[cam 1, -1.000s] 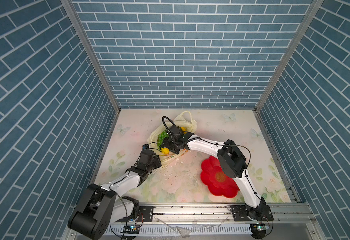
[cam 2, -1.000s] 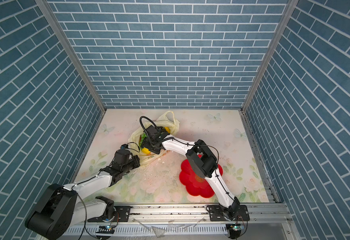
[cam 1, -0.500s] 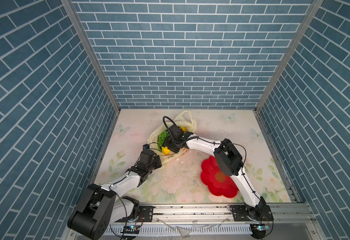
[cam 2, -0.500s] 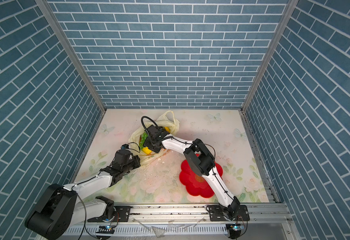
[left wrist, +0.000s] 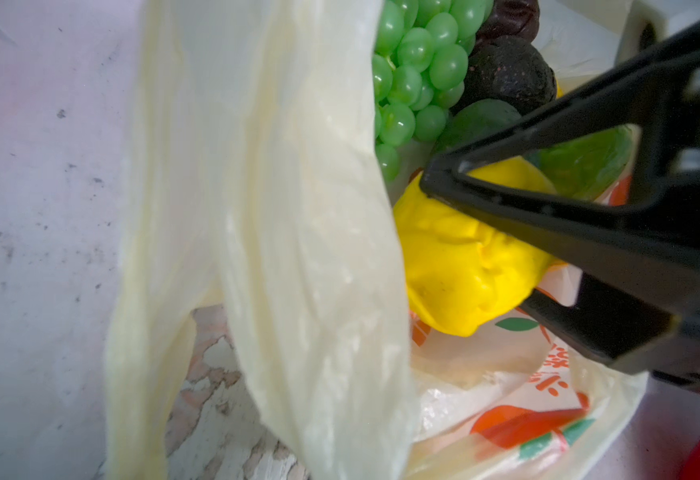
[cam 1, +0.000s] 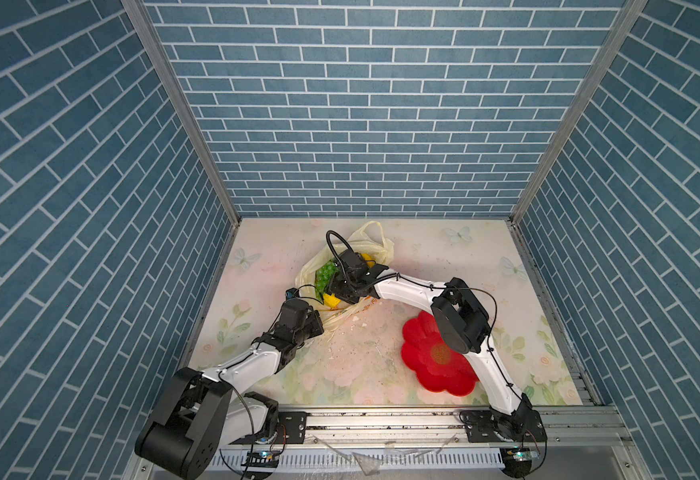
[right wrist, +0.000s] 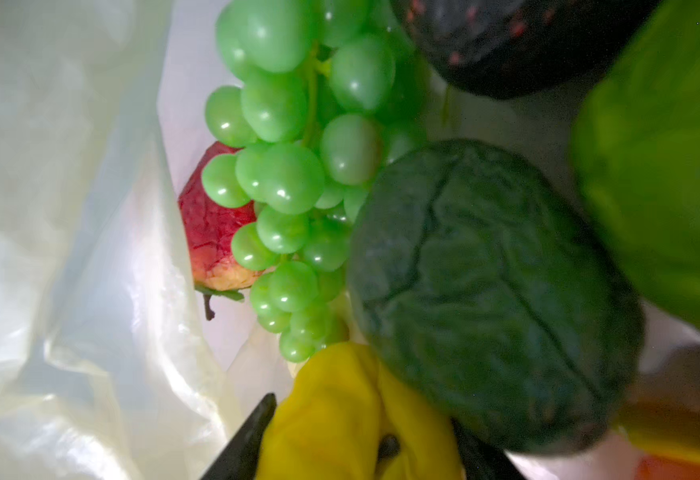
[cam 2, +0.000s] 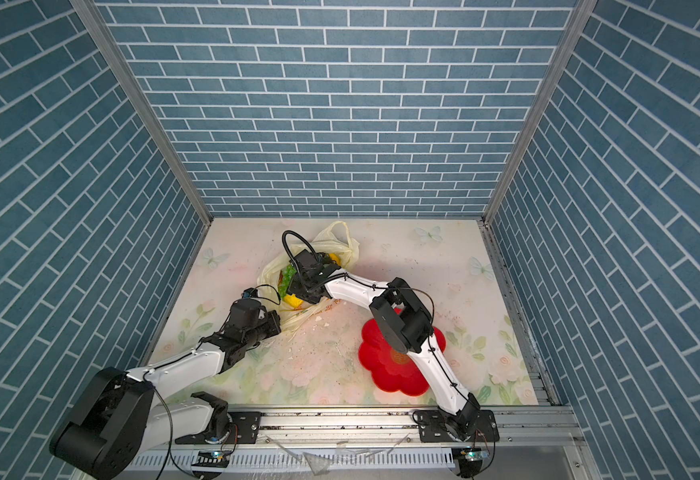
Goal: Take the fake fruits out of the plastic bag
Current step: 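Lift the yellow lemon out and carry it over the red plate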
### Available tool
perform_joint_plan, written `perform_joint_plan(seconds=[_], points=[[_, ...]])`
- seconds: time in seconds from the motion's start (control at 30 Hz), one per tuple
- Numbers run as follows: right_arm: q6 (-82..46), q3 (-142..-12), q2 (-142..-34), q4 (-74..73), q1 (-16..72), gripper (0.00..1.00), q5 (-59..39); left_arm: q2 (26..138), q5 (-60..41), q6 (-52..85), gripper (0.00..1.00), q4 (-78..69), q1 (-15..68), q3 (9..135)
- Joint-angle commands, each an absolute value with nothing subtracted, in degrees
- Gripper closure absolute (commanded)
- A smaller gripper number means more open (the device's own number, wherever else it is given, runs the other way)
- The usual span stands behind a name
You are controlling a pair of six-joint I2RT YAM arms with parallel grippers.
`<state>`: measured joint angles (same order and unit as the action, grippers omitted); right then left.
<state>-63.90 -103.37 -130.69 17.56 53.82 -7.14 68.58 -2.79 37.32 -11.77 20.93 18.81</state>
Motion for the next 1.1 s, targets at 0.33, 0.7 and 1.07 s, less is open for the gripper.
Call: perform_joint_plan(seconds=[0.33,0.7,1.07], points=[[-44.4,-83.0,-104.6,17.6,56.8,0.41,13.5,68.5,-2.1,36.7,0.97,-11.3,21.2,19.0],[-41.5,-56.7,-80.8,25.4,62.0,0.42,33.1,68.9,-1.6,36.1,0.97,-11.0,21.2,19.5],[-37.9,-36.2,-65.5,21.3,63.6,0.43,43.1,68.8,-0.8,35.4,0.96,-10.2,21.2,19.9]])
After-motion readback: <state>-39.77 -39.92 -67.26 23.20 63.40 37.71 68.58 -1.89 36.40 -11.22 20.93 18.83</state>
